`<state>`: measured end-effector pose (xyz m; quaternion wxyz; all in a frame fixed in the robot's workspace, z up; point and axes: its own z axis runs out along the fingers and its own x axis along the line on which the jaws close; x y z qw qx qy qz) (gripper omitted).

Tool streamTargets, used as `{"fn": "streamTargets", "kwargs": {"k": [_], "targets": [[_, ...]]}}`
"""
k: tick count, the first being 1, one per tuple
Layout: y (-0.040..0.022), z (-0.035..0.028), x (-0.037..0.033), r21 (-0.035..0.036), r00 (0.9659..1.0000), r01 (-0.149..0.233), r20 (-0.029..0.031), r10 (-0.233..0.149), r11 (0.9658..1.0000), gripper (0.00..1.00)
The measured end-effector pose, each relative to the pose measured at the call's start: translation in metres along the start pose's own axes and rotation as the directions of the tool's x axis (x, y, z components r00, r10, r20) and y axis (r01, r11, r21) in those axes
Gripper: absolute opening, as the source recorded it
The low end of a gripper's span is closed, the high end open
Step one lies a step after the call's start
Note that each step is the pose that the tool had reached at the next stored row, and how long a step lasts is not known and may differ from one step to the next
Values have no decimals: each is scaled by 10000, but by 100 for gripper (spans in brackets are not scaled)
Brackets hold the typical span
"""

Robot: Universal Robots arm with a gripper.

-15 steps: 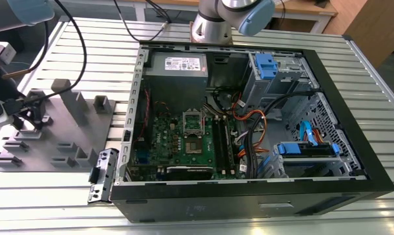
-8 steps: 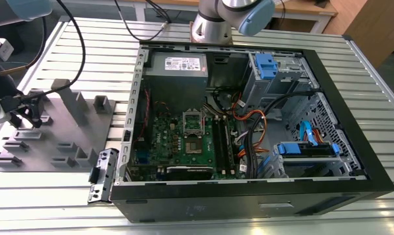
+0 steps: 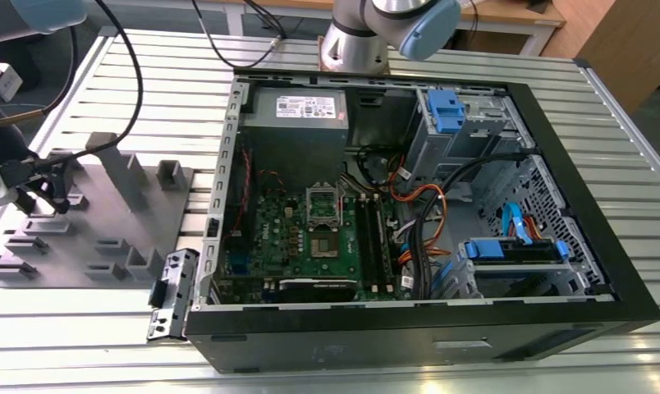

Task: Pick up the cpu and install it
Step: 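Pick up the cpu and move it towards the insertion slot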

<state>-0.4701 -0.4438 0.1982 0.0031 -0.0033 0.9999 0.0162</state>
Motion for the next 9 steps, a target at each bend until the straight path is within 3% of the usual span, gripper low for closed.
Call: {"fn": "streamTargets", "kwargs": {"k": [9], "targets": [[1, -30, 0, -2, 10000, 0, 3, 0, 10000, 47]]}}
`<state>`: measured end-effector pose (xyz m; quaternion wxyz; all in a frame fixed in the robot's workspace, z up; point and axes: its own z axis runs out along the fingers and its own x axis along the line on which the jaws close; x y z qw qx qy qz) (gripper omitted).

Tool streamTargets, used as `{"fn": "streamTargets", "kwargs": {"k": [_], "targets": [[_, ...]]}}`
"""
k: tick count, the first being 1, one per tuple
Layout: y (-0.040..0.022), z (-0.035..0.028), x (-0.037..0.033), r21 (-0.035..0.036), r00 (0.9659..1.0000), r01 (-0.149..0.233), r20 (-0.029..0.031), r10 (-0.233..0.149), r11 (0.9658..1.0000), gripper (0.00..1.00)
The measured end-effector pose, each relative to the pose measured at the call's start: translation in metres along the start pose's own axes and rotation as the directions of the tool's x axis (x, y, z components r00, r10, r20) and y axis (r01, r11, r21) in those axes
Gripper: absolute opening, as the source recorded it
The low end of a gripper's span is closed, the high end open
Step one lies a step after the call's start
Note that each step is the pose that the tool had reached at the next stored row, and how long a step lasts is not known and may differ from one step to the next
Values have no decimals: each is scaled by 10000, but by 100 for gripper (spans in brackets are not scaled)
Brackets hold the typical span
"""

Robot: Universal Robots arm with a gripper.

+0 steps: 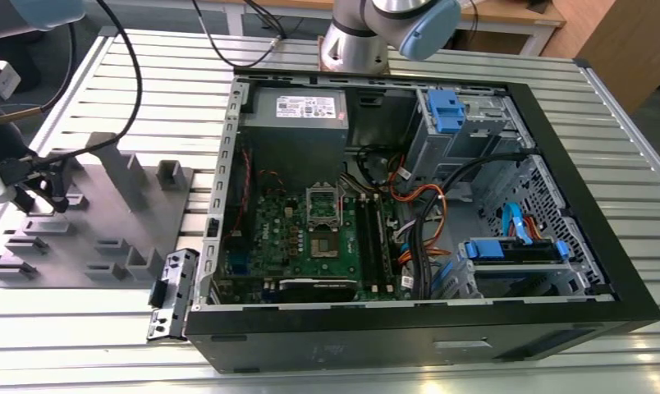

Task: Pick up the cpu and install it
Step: 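Pick up the cpu and move it towards the insertion slot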

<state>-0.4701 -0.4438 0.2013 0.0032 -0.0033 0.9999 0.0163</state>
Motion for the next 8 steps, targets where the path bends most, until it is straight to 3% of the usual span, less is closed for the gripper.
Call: {"fn": "streamTargets", "kwargs": {"k": [8], "targets": [[1, -17, 0, 2, 10000, 0, -2, 0, 10000, 47]]}}
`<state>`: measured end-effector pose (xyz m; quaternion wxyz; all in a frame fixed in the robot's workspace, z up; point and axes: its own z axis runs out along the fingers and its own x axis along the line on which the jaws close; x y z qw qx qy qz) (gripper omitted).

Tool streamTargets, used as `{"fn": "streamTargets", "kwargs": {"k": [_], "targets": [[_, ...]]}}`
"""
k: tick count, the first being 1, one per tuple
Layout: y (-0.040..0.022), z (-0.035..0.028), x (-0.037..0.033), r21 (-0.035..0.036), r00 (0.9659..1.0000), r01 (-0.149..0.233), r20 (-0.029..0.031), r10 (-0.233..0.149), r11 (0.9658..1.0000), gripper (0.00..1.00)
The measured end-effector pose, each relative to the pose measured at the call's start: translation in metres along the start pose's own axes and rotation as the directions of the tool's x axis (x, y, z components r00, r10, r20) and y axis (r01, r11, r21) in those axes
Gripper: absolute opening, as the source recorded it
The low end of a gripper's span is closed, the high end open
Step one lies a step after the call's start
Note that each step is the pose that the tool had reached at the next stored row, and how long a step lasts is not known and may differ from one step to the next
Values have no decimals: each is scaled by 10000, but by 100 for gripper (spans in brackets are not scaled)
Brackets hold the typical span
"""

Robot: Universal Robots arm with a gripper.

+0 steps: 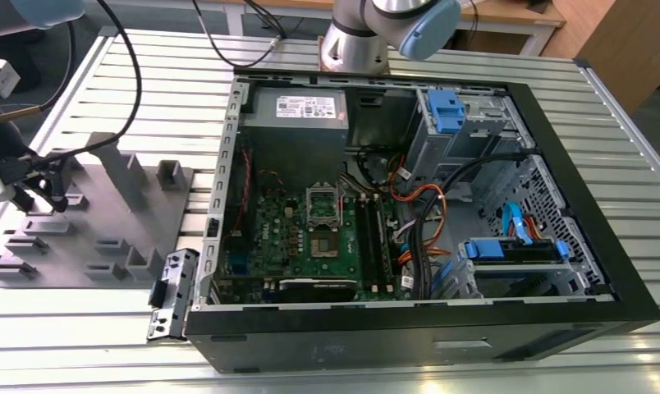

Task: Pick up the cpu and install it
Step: 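Pick up the cpu and move it towards the insertion slot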

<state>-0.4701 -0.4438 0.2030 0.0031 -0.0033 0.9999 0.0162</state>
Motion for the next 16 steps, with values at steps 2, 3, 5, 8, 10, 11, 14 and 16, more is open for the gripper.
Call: {"fn": "streamTargets", "kwargs": {"k": [2, 3, 5, 8, 10, 11, 14, 16], "targets": [[0, -1, 0, 0, 10000, 0, 0, 0, 10000, 47], [0, -5, 0, 1, 10000, 0, -2, 0, 10000, 47], [0, -17, 0, -2, 10000, 0, -4, 0, 10000, 47], [2, -53, 0, -6, 10000, 0, 0, 0, 10000, 47], [3, -89, 0, -6, 10000, 0, -1, 0, 10000, 47], [3, -106, -1, -8, 10000, 0, 0, 0, 10000, 47], [5, -150, -1, -9, 10000, 1, 0, -1, 10000, 47], [5, -152, -1, -11, 10000, 1, 1, -1, 10000, 47]]}}
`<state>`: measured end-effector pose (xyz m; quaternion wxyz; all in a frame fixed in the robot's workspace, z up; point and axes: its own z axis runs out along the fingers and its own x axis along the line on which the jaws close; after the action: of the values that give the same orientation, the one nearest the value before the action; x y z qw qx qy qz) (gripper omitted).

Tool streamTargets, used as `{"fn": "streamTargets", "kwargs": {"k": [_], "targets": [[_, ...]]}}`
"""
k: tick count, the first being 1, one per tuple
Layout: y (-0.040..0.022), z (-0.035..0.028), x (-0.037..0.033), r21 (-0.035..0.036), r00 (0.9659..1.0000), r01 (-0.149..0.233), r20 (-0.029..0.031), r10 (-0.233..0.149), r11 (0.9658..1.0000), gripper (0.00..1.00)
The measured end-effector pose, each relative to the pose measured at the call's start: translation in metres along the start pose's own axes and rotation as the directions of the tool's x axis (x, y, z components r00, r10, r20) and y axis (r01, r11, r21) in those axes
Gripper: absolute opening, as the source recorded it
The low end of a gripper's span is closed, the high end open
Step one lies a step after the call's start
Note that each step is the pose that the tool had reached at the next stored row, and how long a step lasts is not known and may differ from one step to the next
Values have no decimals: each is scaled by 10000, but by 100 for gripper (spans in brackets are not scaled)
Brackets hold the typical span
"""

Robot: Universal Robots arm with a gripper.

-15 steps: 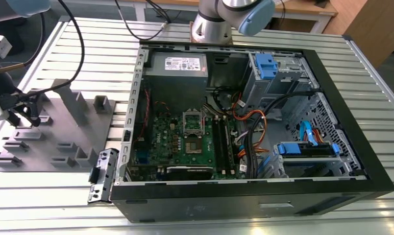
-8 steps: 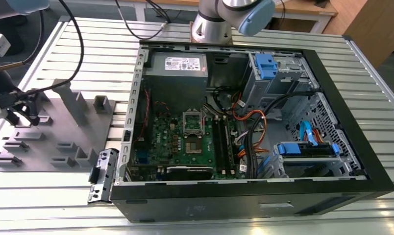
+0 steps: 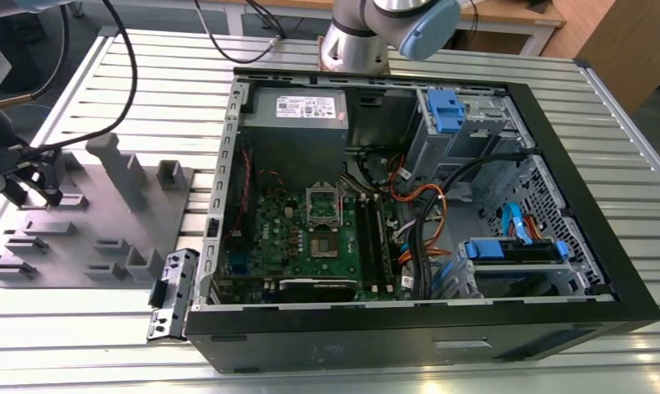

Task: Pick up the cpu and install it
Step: 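Pick up the cpu and move it towards the insertion slot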

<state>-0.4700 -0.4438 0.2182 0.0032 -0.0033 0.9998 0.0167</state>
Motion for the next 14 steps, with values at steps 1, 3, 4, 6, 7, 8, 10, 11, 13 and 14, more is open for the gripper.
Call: {"fn": "streamTargets", "kwargs": {"k": [1, 3, 4, 6, 7, 8, 10, 11, 13, 14], "targets": [[0, 0, 0, 0, 10000, 0, 1, 0, 10000, 47], [0, -3, 0, 1, 10000, 0, -1, 0, 10000, 47], [0, -10, 1, 3, 10000, -1, -4, 1, 10000, 47], [1, -33, 0, 2, 10000, -1, -3, 1, 10000, 47], [1, -47, 0, 1, 10000, -1, -2, 1, 10000, 47], [2, -66, 0, 2, 10000, -1, -3, 1, 10000, 47], [3, -108, 0, 1, 10000, -1, -2, 1, 10000, 47], [4, -131, 0, 1, 10000, -1, -1, 1, 10000, 47], [6, -183, 0, -1, 10000, -1, -1, 1, 10000, 47], [7, -208, -1, 0, 10000, -1, -2, 1, 10000, 47]]}}
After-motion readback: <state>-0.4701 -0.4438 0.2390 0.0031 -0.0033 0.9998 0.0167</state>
